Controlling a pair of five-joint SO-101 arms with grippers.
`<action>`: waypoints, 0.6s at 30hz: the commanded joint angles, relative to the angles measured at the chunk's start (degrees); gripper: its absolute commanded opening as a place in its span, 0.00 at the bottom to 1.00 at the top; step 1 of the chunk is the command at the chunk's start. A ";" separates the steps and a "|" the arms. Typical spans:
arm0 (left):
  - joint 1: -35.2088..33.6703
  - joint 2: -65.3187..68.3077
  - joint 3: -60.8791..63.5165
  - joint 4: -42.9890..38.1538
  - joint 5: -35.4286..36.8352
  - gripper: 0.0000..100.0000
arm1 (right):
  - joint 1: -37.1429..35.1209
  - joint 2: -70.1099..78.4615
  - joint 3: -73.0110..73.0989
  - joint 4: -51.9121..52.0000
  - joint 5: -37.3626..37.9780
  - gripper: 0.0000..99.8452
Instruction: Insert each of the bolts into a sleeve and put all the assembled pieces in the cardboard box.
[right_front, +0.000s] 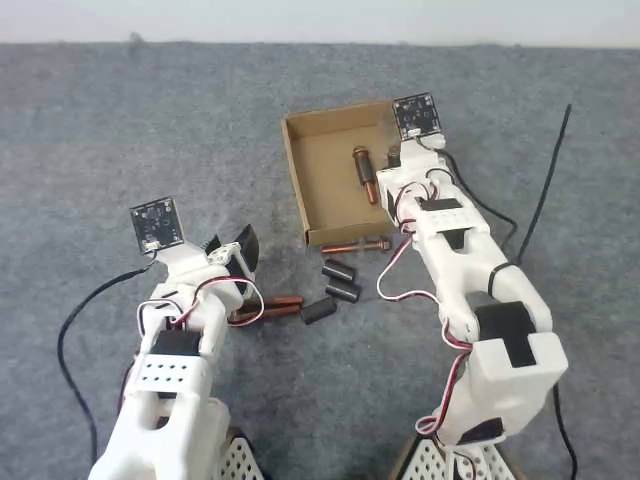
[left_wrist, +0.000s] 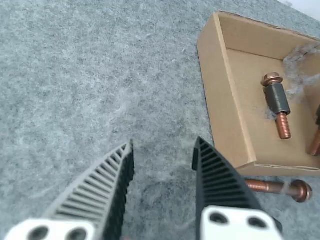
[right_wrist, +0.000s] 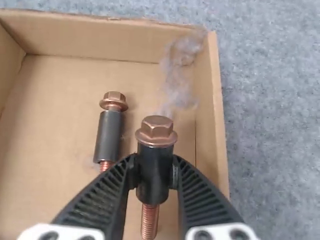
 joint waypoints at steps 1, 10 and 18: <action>-0.09 -2.11 -0.31 -1.67 0.35 0.18 | -0.57 -1.45 -3.52 0.22 1.14 0.13; -0.09 -2.11 -0.31 -1.67 0.35 0.18 | -0.22 -5.32 -2.29 0.13 0.62 0.12; -0.09 -2.02 -0.31 -1.67 0.35 0.18 | -0.66 -22.46 8.79 0.13 0.62 0.02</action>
